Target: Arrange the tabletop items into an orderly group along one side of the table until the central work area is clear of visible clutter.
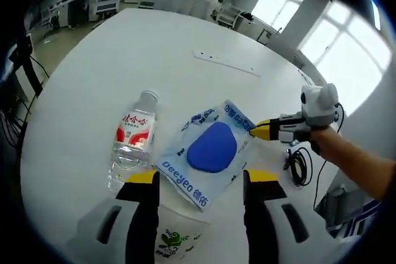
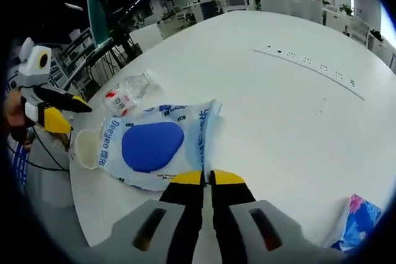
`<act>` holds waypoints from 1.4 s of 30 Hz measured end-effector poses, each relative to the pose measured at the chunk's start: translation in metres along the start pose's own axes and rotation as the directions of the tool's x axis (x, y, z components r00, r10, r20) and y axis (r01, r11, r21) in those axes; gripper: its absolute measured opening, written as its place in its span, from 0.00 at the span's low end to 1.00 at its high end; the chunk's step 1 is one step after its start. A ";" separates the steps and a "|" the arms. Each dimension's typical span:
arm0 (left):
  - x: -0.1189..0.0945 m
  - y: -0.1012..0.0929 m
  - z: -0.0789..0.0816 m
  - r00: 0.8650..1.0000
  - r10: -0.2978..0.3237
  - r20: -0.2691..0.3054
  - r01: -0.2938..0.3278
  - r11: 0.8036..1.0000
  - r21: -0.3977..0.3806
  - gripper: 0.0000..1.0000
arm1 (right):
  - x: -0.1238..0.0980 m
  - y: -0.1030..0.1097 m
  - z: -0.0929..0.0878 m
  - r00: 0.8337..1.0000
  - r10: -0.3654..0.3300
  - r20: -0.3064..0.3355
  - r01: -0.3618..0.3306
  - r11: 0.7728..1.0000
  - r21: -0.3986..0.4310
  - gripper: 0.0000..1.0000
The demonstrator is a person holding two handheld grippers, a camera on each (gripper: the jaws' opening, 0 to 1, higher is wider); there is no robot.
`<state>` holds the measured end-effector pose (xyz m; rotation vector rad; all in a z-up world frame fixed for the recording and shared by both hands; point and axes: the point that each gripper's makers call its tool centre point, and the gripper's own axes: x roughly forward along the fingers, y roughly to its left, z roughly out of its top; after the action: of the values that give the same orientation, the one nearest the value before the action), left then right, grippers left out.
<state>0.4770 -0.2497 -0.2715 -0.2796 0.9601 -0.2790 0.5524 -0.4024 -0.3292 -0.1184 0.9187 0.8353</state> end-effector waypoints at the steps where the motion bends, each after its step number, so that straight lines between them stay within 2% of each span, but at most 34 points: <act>1: 0.002 0.000 0.000 1.000 0.000 -0.002 0.000 1.000 -0.003 0.53 | 0.000 -0.001 0.000 1.000 -0.002 0.001 0.002 1.000 0.002 0.01; 11: 0.019 0.005 -0.007 0.998 0.016 -0.064 -0.017 1.000 -0.015 0.49 | -0.002 -0.005 0.001 1.000 -0.011 0.010 0.011 1.000 0.008 0.00; 16: 0.029 0.010 -0.016 0.992 0.033 -0.118 -0.036 0.999 -0.021 0.45 | -0.003 -0.007 0.000 1.000 -0.013 0.013 0.013 1.000 0.012 0.00; 25: 0.042 0.018 -0.018 0.987 0.047 -0.152 -0.054 0.998 -0.040 0.37 | -0.004 -0.009 0.000 1.000 -0.012 0.018 0.011 1.000 0.016 0.00; 31: 0.049 0.023 -0.022 0.982 0.056 -0.180 -0.068 0.996 -0.059 0.27 | -0.004 -0.009 -0.001 1.000 -0.009 0.021 0.008 1.000 0.018 0.00; 42: 0.052 0.029 -0.024 0.982 0.069 -0.175 -0.076 0.996 -0.038 0.08 | -0.005 -0.010 -0.001 1.000 -0.009 0.021 0.009 1.000 0.019 0.00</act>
<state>0.4880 -0.2440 -0.3346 -0.2633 1.1475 -0.2177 0.5570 -0.4125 -0.3287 -0.0970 0.9056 0.8178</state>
